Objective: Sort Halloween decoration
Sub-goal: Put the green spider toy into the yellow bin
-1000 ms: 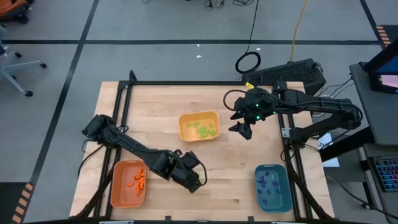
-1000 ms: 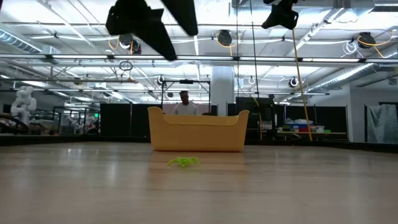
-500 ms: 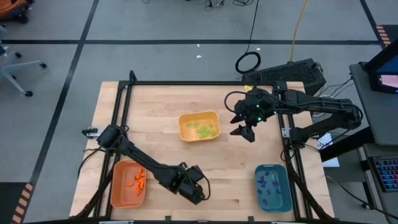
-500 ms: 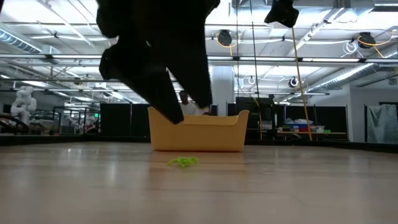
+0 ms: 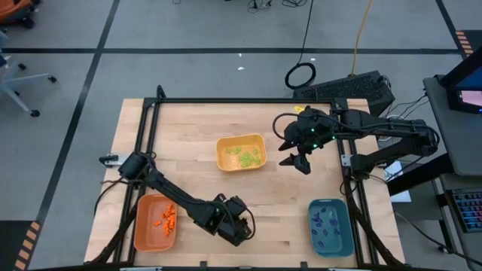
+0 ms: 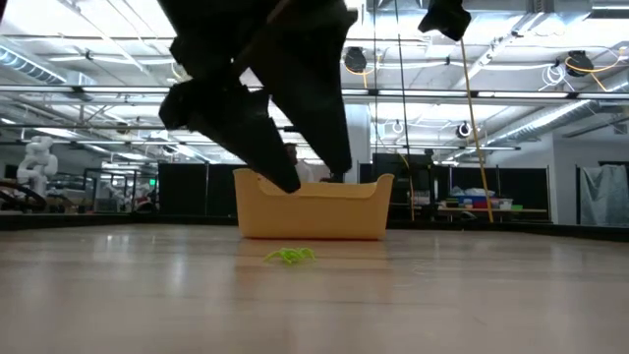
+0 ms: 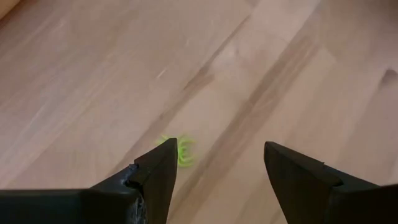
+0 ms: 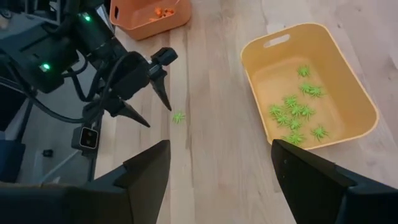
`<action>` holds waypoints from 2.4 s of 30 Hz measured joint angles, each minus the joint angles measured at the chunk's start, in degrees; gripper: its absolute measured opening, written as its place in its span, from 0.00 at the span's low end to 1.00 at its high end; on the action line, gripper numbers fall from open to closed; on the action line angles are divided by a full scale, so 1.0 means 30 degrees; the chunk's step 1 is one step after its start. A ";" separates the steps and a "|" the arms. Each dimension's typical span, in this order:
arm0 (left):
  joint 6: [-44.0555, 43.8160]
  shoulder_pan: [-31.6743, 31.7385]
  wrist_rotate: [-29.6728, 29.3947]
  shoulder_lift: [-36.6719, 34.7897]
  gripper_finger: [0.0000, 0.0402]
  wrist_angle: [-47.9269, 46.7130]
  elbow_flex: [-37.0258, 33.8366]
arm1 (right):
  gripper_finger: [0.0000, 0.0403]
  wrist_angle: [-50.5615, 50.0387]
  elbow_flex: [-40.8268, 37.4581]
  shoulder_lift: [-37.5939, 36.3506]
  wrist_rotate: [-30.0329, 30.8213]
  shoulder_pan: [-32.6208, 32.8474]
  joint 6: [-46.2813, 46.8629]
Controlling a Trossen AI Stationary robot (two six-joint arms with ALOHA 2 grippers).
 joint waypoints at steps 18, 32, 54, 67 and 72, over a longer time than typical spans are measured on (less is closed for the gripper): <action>-0.0532 0.0201 -0.0600 0.1266 0.60 -0.1104 -0.0007 | 0.66 -0.0848 -0.0007 -0.0007 -0.1508 0.0115 -0.0217; -0.1537 0.0277 -0.1092 0.1251 0.60 -0.1522 -0.0007 | 0.66 -0.1837 -0.0007 -0.0015 -0.1512 0.0495 -0.1233; -0.1349 0.0240 -0.0622 0.2162 0.38 -0.0097 0.0007 | 0.66 -0.1926 -0.0007 -0.0699 -0.1479 0.0495 -0.1188; -0.1302 0.0255 0.0170 0.2162 0.37 -0.0400 0.0007 | 0.66 -0.1843 -0.0007 -0.0707 -0.1443 0.0495 -0.0905; -0.0620 0.0255 0.0190 0.2162 0.30 -0.0472 0.0007 | 0.66 -0.1836 -0.0007 -0.0703 -0.1435 0.0492 -0.0905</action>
